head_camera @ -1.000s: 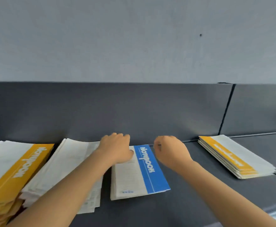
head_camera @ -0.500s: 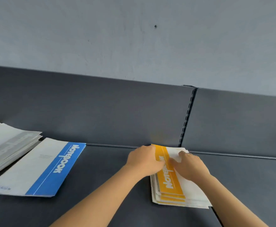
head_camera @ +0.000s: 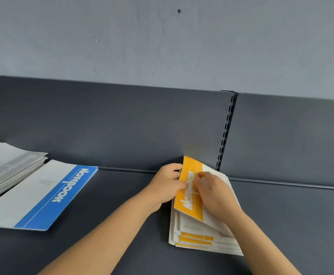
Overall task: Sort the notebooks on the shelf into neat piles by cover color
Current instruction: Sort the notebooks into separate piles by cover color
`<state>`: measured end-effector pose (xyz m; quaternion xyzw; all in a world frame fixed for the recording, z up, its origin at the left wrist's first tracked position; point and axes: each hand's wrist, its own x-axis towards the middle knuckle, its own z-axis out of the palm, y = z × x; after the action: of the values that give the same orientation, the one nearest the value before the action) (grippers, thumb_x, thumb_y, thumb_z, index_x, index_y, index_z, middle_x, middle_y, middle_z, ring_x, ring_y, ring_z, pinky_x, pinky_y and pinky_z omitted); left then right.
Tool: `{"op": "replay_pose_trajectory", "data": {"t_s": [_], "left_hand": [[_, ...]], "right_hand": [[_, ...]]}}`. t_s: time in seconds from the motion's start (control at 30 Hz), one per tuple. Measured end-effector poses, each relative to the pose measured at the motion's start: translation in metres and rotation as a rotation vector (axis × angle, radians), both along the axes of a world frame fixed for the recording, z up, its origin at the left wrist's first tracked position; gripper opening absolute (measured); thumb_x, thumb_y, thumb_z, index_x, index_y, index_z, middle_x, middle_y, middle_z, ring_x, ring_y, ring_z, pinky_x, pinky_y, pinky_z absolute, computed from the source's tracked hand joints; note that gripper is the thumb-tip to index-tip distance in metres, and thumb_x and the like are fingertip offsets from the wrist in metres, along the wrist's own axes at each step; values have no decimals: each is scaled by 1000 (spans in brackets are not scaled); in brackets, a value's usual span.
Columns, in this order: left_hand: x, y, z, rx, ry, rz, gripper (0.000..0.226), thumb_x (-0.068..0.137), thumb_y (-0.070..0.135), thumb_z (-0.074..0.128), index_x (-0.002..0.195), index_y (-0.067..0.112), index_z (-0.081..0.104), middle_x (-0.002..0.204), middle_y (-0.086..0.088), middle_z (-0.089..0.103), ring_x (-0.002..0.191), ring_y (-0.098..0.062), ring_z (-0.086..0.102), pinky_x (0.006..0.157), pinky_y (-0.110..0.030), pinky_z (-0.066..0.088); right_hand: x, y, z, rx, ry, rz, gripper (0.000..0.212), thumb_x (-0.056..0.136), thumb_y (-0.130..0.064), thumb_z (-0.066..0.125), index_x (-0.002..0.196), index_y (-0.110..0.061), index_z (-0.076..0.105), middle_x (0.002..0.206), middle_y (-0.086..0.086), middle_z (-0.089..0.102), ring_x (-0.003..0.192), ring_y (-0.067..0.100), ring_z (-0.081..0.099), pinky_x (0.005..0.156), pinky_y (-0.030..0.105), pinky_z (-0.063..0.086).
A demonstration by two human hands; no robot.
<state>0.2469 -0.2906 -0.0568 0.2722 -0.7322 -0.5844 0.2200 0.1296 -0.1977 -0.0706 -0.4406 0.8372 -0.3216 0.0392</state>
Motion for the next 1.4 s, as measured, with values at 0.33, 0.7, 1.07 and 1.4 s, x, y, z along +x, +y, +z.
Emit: {"op": "replay_pose_trajectory", "data": {"t_s": [0.33,0.7,1.07,1.4], "left_hand": [[28,-36,32,-152,-110,-142,16,82,24,76,95,14,74,87,-1,77,77,-14,74,74,-26,59],[190,-130,70,-29,-61,198,43,74,10,82,113,13,63,98,-8,75,78,-16,69,65,-26,58],[429,-256,79,-65,228,427,30,91,-3,58,117,13,60,101,-1,74,90,-14,71,75,-31,58],[523,-373,75,-626,-628,332,66,95,33,58,149,10,29,155,-5,31,141,-24,29,107,-34,32]], "right_hand": [[0,-13,31,20,444,402,52,72,-69,25,102,-38,56,109,-23,57,118,-6,42,116,34,-9],[102,-94,89,-8,-47,323,47,85,-55,55,63,-15,45,56,-5,44,52,11,42,56,26,36],[368,-258,73,-210,-981,291,27,97,-21,51,119,-8,59,103,7,73,94,27,69,93,51,50],[520,-365,53,42,-210,398,36,89,-30,54,120,-12,52,131,7,44,123,27,42,104,40,37]]}}
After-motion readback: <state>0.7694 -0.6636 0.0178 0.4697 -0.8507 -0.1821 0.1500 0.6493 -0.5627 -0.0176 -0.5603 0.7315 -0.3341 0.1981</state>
